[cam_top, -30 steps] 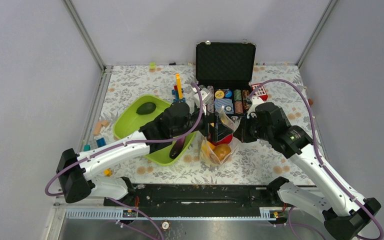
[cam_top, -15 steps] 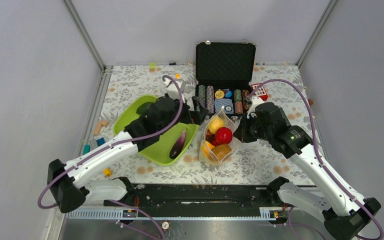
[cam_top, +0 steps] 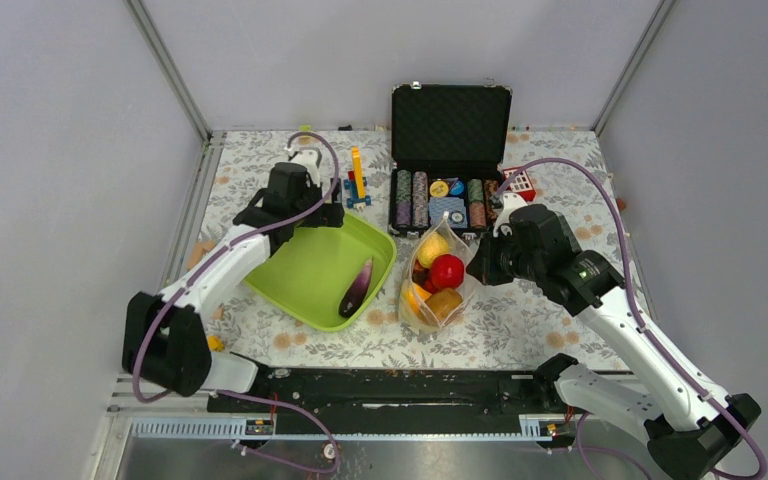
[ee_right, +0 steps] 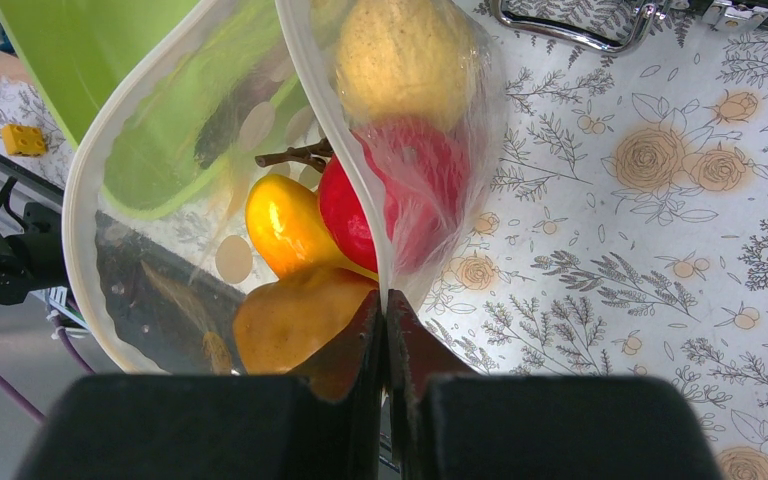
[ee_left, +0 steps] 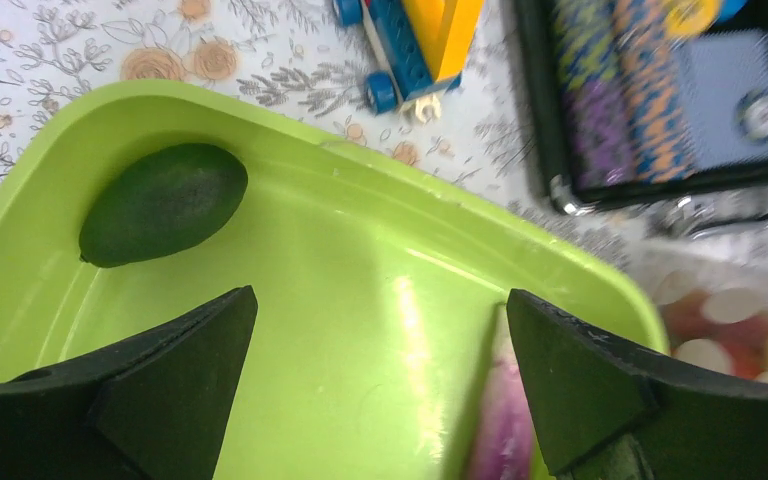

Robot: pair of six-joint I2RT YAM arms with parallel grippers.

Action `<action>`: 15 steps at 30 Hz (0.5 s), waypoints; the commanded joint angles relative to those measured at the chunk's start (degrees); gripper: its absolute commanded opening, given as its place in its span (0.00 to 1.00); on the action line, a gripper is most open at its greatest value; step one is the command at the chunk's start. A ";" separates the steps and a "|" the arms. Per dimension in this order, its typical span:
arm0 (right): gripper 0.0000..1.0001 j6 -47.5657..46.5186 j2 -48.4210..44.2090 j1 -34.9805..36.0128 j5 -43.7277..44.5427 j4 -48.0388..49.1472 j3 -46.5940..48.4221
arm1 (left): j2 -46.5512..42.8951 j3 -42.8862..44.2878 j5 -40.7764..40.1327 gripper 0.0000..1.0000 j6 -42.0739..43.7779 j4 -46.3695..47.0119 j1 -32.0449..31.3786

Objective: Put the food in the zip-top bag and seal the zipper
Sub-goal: Place the fake vegetable in the zipper food storage bag.

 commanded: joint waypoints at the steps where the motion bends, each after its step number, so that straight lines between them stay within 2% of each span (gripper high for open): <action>1: 0.07 -0.61 0.27 0.29 0.54 0.61 -0.02 | 7.13 7.52 3.74 0.99 15.55 -7.98 0.38; 5: 0.07 -0.99 -0.07 0.29 1.73 0.70 0.21 | 11.92 8.30 -10.83 0.99 20.01 -8.70 0.32; 12: 0.07 -1.37 0.89 0.23 2.73 0.67 0.83 | 17.72 7.56 -27.65 0.99 21.52 -3.09 0.32; 15: 0.07 -1.46 1.53 0.27 3.01 0.64 1.02 | 18.06 5.79 -29.15 0.99 24.52 2.22 0.56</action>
